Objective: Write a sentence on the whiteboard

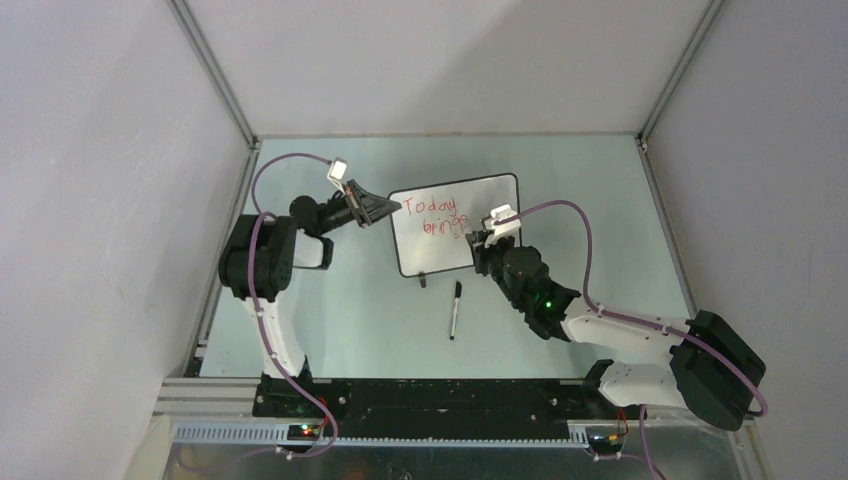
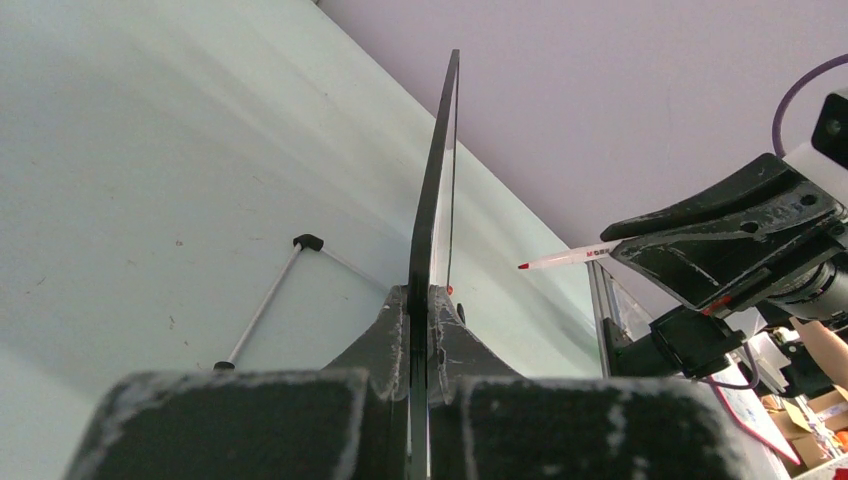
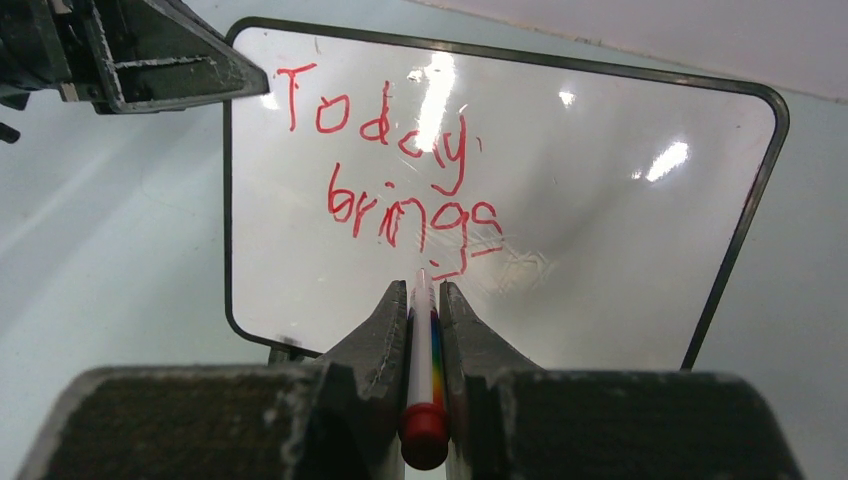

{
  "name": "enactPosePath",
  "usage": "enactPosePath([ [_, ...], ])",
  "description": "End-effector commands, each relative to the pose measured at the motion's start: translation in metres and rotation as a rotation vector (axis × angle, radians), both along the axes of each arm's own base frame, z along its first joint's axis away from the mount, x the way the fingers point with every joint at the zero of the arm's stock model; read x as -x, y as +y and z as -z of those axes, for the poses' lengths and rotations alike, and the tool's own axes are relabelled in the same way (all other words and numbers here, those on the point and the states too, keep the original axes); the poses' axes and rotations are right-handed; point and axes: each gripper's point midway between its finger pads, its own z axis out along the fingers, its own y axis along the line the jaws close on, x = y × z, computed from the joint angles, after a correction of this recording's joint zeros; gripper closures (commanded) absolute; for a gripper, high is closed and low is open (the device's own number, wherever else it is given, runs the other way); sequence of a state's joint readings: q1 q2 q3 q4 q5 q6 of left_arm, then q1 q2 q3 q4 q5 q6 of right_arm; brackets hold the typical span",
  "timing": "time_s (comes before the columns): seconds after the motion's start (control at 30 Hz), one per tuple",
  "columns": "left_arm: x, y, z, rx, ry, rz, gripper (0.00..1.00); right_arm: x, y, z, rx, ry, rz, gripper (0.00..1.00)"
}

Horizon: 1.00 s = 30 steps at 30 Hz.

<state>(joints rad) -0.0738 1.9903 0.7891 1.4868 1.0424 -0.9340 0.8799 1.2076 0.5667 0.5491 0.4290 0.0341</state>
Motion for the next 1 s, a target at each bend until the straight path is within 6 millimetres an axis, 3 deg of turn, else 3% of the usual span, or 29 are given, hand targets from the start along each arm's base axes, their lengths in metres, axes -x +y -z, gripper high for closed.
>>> enactPosePath([
  [0.0,-0.007,0.006,-0.011,-0.014,-0.104,-0.002,1.0,-0.007,0.001,-0.009,0.001,-0.012,0.025,1.0],
  [0.27,-0.008,0.008,-0.014,-0.013,-0.107,-0.005,1.0,-0.009,0.01,-0.021,-0.086,-0.025,-0.012,1.0],
  [0.47,-0.009,0.008,-0.013,-0.009,-0.101,-0.009,1.0,-0.014,0.013,-0.007,-0.089,0.006,0.0,1.0],
  [0.97,-0.01,0.008,-0.011,-0.006,-0.09,-0.012,1.0,-0.008,0.011,-0.013,-0.055,-0.018,0.001,1.0],
])
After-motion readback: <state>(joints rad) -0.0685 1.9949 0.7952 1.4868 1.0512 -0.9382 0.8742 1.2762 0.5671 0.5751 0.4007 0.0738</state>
